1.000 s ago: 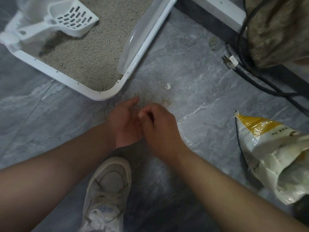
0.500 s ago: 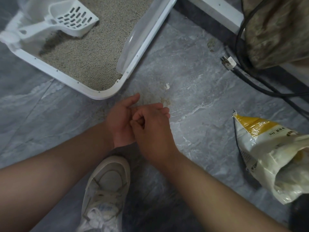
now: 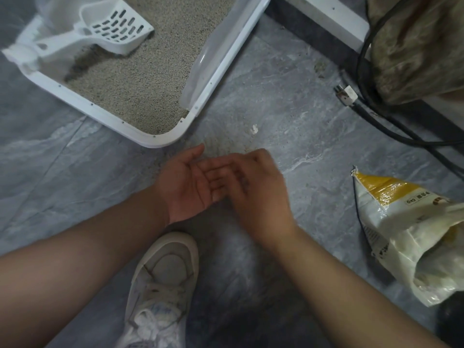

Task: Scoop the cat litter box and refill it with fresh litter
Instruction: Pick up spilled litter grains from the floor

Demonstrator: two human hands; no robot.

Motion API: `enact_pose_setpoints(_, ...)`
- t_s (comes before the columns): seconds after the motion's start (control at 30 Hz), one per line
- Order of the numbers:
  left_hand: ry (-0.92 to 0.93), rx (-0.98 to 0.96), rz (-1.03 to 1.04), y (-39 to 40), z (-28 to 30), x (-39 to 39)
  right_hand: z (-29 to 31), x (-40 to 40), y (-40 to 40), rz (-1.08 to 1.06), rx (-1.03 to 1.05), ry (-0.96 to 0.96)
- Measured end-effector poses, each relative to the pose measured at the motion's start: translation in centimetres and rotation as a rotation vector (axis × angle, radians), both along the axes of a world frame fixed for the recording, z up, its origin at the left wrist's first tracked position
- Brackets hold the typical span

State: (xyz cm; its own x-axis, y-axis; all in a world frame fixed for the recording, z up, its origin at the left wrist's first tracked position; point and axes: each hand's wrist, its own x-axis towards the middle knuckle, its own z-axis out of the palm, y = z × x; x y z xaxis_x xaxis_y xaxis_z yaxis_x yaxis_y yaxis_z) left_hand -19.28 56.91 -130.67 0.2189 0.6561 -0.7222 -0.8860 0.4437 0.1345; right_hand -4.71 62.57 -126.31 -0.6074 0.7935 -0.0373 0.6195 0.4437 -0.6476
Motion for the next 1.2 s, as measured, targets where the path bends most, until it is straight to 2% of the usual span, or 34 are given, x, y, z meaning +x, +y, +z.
enact_pose_setpoints(0.1,-0.026,-0.035,0.125,-0.1,0.1,0.0,-1.9,2.6,2.9,-0.157,0.081,-0.159)
enact_pose_setpoints(0.17,-0.042,-0.047,0.135,-0.4,0.3,-0.2,-3.1,3.5,3.6,-0.114,0.051,-0.328)
enact_pose_setpoints(0.23,-0.057,-0.057,0.158,-0.5,-0.1,-0.3,-4.0,3.7,3.8,-0.074,0.036,-0.391)
enact_pose_setpoints(0.47,-0.056,-0.076,0.169,-0.4,0.1,-0.5,-5.8,2.6,4.3,-0.079,0.050,-0.414)
enact_pose_setpoints(0.63,-0.052,-0.074,0.168,-0.1,0.0,-0.7,-6.0,2.1,4.4,-0.098,0.051,-0.320)
enact_pose_setpoints(0.73,-0.048,-0.078,0.171,-0.1,0.1,-0.7,-6.0,2.8,4.8,-0.135,0.080,-0.361)
enact_pose_setpoints(0.93,-0.046,-0.079,0.169,0.1,0.2,-0.5,-6.1,2.9,4.1,0.006,0.112,-0.450)
enact_pose_setpoints(1.2,-0.037,-0.085,0.166,0.1,0.3,-0.7,-6.5,2.8,4.3,0.019,0.119,-0.426)
